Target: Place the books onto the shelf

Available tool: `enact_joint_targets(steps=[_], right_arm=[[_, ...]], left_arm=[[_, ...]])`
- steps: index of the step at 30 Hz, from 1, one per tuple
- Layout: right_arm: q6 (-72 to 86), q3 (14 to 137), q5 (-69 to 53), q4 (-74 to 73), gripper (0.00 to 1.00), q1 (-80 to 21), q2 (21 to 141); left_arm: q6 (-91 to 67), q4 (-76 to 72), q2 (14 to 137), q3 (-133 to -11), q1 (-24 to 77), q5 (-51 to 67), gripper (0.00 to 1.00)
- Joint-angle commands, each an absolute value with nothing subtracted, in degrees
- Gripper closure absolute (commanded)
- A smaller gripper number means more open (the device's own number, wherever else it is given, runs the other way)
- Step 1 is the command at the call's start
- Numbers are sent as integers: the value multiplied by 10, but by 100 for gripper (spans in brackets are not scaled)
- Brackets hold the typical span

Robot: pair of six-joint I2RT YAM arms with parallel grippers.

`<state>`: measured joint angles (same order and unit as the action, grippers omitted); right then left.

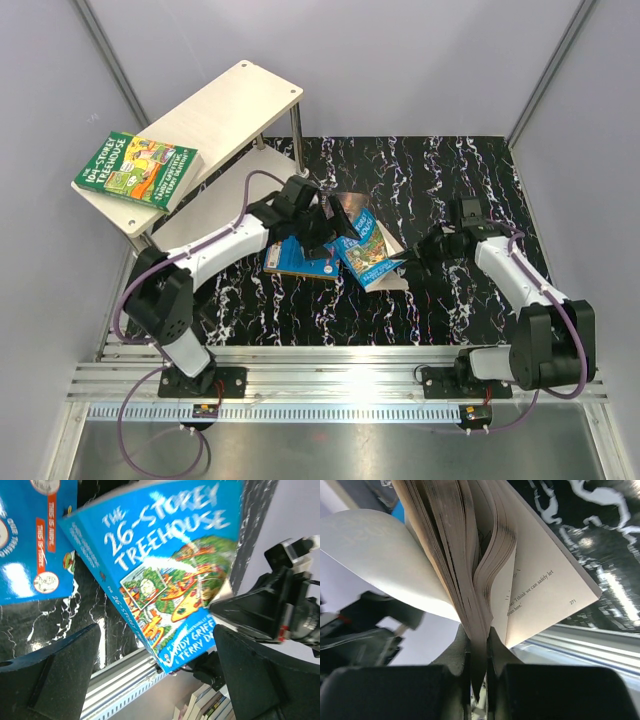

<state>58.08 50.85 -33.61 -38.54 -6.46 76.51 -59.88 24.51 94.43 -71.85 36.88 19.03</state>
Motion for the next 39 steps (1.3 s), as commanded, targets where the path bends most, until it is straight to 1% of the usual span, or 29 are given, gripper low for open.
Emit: enact_joint_targets(steps=[1,5,7,8,9,11,14,15,18,19,21,22,23,24,25,26,27,28,29,30,31,32,33,34,35,36,38,39], right_arm=[[693,499,-420,-288,100,-62,728],[745,477,-440,-262,100,-62,722],[772,449,-457,-228,100,-62,713],[811,424,-462,-212,100,-62,708],[829,411,-468,-178,100,-62,694],[873,384,-475,-156,100,-62,682],[896,370,-490,-142,100,-62,662],[902,368,-494,-148,100,-62,652],[932,359,-502,-139,100,-62,622],[937,359,-501,-141,100,-62,614],[929,361,-503,-156,100,-62,606],[921,363,-506,-167,100,-62,606],[907,365,-509,-176,100,-62,607],[900,366,-511,-186,90,-62,609],[890,369,-525,-187,49,-61,613],[842,397,-531,-197,20,-59,620],[792,428,-529,-310,1,-45,642],[730,468,-499,-390,0,-32,658],[602,557,-447,-529,0,-7,694],[543,604,-446,-591,0,9,713],[490,651,-379,-646,0,24,729],[414,737,-345,-688,0,31,743],[390,770,-318,-736,0,42,758],[368,798,-291,-749,0,46,761],[367,829,-288,-754,0,47,759],[369,834,-293,-747,0,47,749],[405,803,-335,-706,0,47,720],[420,783,-374,-686,0,47,709]], left_arm=[[-631,204,951,-713,380,167,1],[-655,188,977,-698,388,154,1],[-668,172,990,-686,390,150,1],[-670,163,997,-688,390,151,1],[-669,161,1006,-699,391,152,1],[-667,164,1031,-717,395,154,1],[-670,161,1053,-745,397,143,5],[-669,162,1057,-755,397,141,11],[-666,163,1066,-787,402,128,26],[-665,162,1067,-800,404,121,44],[-665,161,1067,-810,405,115,66],[-665,161,1067,-816,406,112,83],[-664,162,1066,-824,408,112,93],[-660,164,1065,-831,407,113,100],[-654,170,1063,-837,408,112,100],[-649,180,1061,-849,410,112,100],[-642,187,1057,-855,410,111,100],[-629,199,1049,-862,410,106,100],[-614,222,1040,-879,413,101,100],[-613,233,1040,-887,415,98,100],[-596,245,1029,-896,417,93,100],[-587,274,1024,-907,422,87,100],[-578,291,1020,-931,424,71,100],[-564,318,1010,-942,431,63,100],[-561,329,1006,-953,432,57,100],[-557,338,1001,-974,433,49,100],[-547,366,990,-1004,439,43,100],[-538,378,986,-1039,441,31,100]])
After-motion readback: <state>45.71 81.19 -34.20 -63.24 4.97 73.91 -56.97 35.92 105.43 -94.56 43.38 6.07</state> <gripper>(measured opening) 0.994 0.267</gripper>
